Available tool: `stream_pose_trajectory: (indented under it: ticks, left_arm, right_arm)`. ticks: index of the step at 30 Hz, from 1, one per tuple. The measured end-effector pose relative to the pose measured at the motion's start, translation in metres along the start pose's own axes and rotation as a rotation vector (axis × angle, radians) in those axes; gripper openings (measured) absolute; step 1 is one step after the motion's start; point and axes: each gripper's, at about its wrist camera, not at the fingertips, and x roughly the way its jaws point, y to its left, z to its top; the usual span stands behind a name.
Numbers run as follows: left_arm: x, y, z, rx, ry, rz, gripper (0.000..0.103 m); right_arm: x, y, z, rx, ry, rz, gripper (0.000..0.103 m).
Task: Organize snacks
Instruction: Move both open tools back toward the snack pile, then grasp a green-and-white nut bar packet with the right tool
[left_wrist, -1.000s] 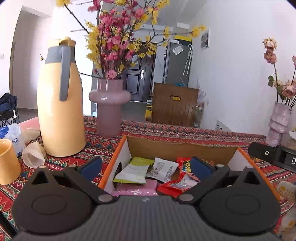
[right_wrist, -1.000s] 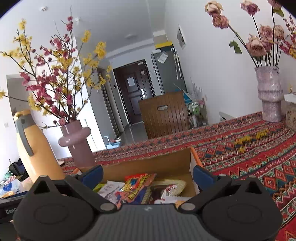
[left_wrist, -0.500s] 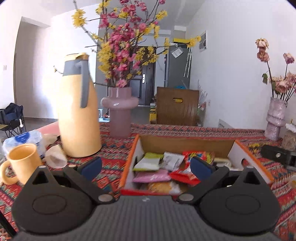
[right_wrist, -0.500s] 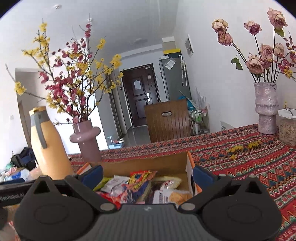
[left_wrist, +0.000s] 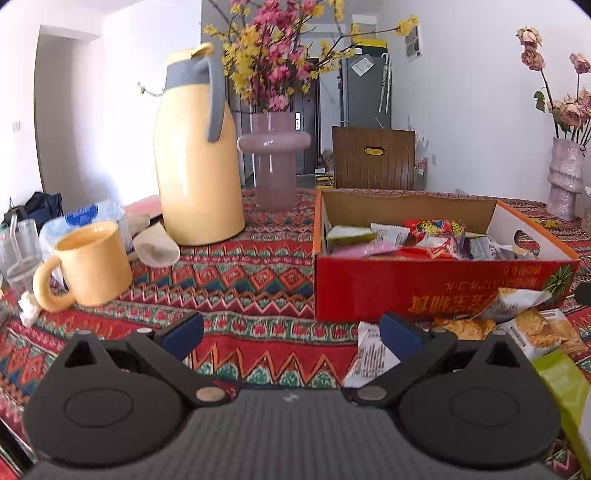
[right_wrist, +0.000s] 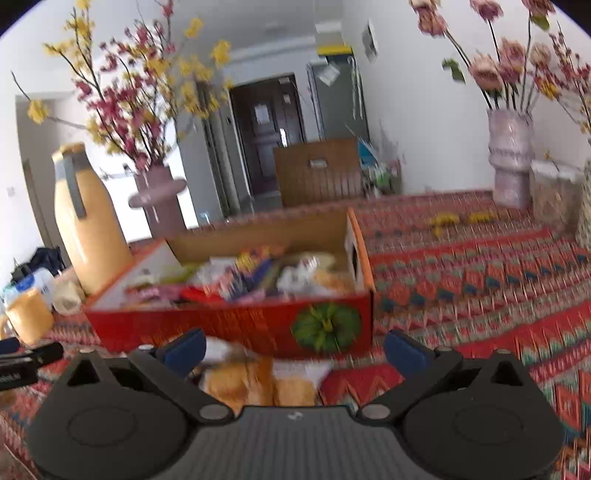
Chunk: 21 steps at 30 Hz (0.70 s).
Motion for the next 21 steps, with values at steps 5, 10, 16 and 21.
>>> stream_pose_trajectory:
  ticks: [5, 10, 16, 21]
  left_arm:
    - [0.004, 0.003, -0.007, -0.018, -0.019, 0.023, 0.103]
    - [0.005, 0.005, -0.007, -0.025, -0.016, 0.015, 0.103]
    - [0.004, 0.004, -0.008, -0.026, -0.017, 0.002, 0.103]
    - [0.003, 0.007, -0.008, -0.039, -0.024, -0.008, 0.103]
  right_arm:
    - [0.002, 0.001, -0.012, 0.006, 0.043, -0.022, 0.103]
    - [0.004, 0.003, -0.015, 0.009, 0.059, -0.042, 0.103]
    - [0.001, 0.01, -0.016, 0.002, 0.069, -0.027, 0.103]
    - [-0.004, 0.019, -0.02, -0.017, 0.088, -0.017, 0.103]
